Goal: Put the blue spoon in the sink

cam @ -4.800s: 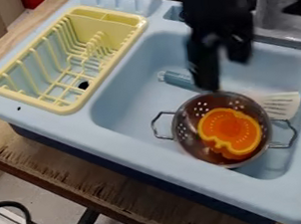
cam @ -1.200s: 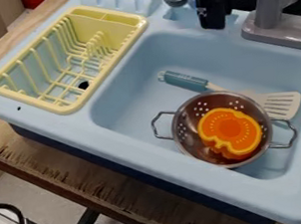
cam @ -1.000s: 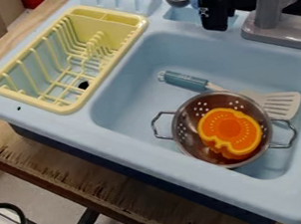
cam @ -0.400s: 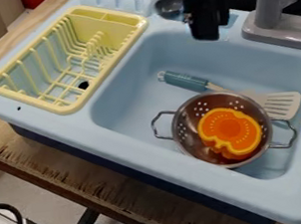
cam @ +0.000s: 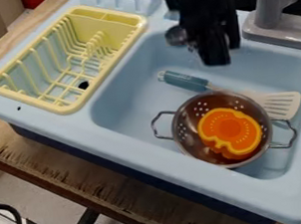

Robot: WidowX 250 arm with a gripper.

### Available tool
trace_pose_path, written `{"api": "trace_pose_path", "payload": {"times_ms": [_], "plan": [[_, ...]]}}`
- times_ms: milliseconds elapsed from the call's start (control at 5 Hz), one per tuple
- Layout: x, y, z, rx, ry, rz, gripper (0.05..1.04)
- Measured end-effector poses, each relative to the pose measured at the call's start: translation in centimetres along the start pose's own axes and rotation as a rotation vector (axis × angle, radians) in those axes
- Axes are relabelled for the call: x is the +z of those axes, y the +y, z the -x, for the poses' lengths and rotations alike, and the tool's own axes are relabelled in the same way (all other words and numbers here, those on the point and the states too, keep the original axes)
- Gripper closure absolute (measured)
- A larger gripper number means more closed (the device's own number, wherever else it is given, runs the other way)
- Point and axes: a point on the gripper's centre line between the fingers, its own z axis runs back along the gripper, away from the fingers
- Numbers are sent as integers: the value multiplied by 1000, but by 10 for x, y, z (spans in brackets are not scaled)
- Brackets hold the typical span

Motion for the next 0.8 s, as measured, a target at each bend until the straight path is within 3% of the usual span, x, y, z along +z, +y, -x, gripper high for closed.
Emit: {"api": "trace_pose_path", "payload": {"times_ms": [400, 600, 800], "plan": [[-16, -10, 9, 138, 35, -9, 649], [-26, -18, 12, 307, 82, 0, 649], [-41, -14, 6, 435, 52, 30, 649]]}}
